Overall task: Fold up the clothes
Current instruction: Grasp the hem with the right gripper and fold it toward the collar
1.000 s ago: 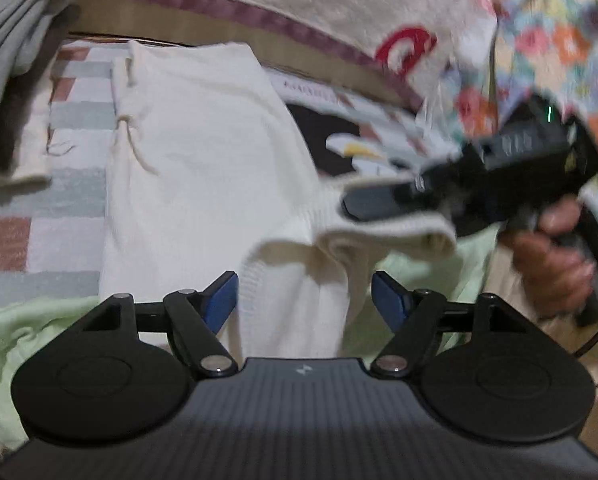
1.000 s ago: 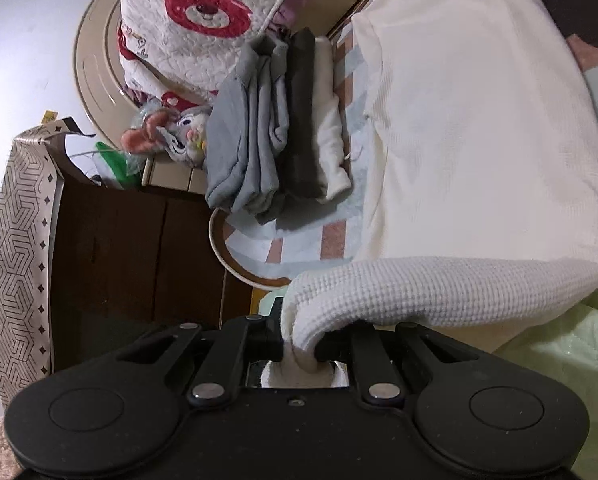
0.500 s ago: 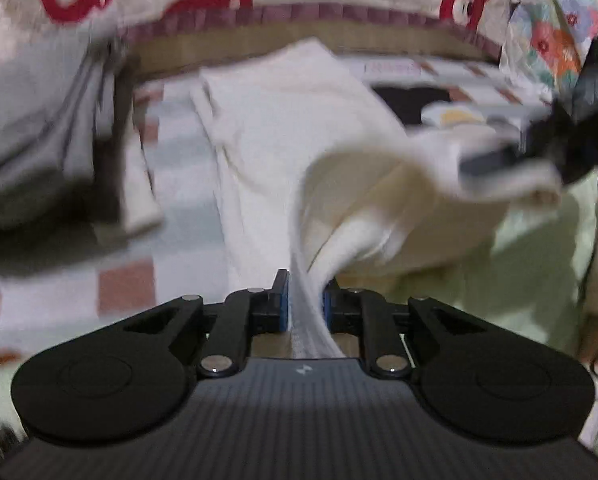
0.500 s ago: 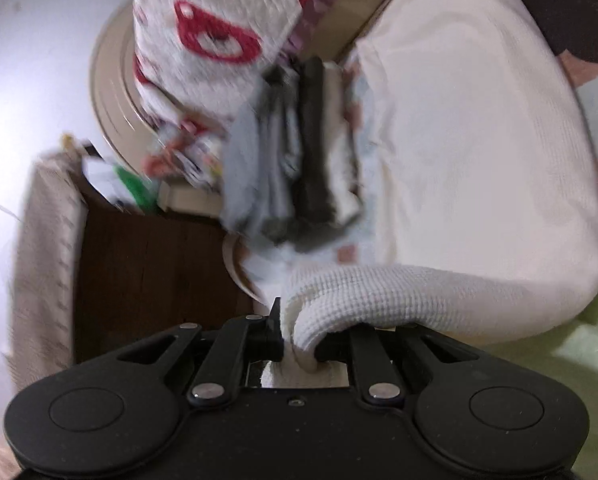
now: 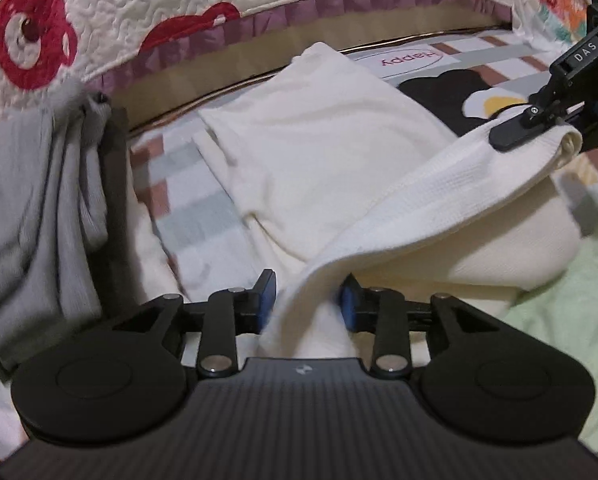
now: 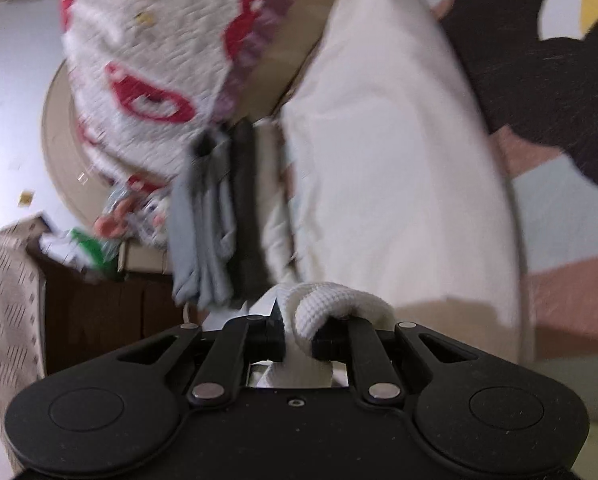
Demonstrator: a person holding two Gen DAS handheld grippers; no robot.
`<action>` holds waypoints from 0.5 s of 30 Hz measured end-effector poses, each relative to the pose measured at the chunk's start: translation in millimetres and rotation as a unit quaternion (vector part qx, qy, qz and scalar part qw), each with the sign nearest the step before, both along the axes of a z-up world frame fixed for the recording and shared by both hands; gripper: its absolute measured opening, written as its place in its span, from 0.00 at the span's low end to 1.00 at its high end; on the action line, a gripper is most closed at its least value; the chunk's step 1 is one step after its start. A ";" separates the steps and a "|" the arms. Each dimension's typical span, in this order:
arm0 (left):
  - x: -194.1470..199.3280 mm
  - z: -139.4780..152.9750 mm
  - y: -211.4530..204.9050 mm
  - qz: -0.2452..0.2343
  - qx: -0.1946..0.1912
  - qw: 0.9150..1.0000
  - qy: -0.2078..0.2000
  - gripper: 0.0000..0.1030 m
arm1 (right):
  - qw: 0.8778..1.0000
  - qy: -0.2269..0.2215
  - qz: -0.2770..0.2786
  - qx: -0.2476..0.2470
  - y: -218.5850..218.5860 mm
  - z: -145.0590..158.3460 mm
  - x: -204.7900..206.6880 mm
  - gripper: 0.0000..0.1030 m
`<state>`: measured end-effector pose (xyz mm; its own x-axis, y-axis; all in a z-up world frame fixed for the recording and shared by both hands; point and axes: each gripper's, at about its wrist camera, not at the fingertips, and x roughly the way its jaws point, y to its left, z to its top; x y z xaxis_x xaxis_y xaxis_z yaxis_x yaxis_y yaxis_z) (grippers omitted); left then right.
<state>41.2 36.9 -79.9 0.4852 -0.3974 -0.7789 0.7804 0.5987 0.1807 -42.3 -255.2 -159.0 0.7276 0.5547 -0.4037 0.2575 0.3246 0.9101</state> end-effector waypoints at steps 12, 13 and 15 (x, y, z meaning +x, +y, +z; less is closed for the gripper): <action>21.0 -34.6 21.6 0.128 -0.079 0.989 -0.013 0.50 | 0.997 0.060 -0.022 0.043 -38.7 -70.1 39.8 0.19; 18.1 -35.7 26.3 0.133 -0.095 0.986 -0.019 0.53 | 0.996 0.061 -0.026 0.051 -41.3 -74.0 40.9 0.19; 12.6 -41.5 32.9 0.141 -0.114 0.983 -0.001 0.63 | 0.994 0.060 -0.038 0.081 -45.6 -81.5 39.5 0.23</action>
